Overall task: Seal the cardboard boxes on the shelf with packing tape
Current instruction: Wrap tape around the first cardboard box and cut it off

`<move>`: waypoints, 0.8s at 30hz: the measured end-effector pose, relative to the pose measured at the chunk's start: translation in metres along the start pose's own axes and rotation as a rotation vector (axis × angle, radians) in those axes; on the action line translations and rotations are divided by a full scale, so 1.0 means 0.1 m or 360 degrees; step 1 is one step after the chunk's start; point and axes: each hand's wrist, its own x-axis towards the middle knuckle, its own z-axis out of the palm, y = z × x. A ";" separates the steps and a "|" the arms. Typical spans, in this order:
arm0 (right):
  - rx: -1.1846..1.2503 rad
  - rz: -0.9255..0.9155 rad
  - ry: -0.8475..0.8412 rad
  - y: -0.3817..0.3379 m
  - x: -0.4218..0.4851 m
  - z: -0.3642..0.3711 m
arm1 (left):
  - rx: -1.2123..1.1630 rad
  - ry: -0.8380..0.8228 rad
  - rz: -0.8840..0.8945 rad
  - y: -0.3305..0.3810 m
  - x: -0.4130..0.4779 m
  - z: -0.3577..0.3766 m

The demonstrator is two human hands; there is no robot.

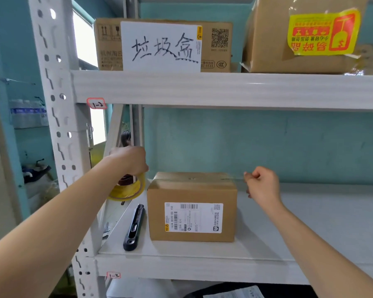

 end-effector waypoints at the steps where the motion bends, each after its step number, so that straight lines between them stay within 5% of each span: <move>1: 0.0013 0.0015 0.0000 0.01 -0.01 0.01 | -0.0019 -0.0009 0.0004 0.01 0.00 0.02; 8: 0.0065 0.0151 -0.0076 0.12 -0.14 0.04 | 0.0023 0.0067 0.0110 0.08 -0.08 0.15; 14: 0.0214 0.0379 -0.0181 0.12 -0.31 0.13 | -0.0360 -0.0022 0.0176 0.08 -0.09 0.31; 24: 0.0476 0.1082 -0.0611 0.07 -0.47 0.31 | -0.0572 0.0096 0.0256 0.02 -0.09 0.59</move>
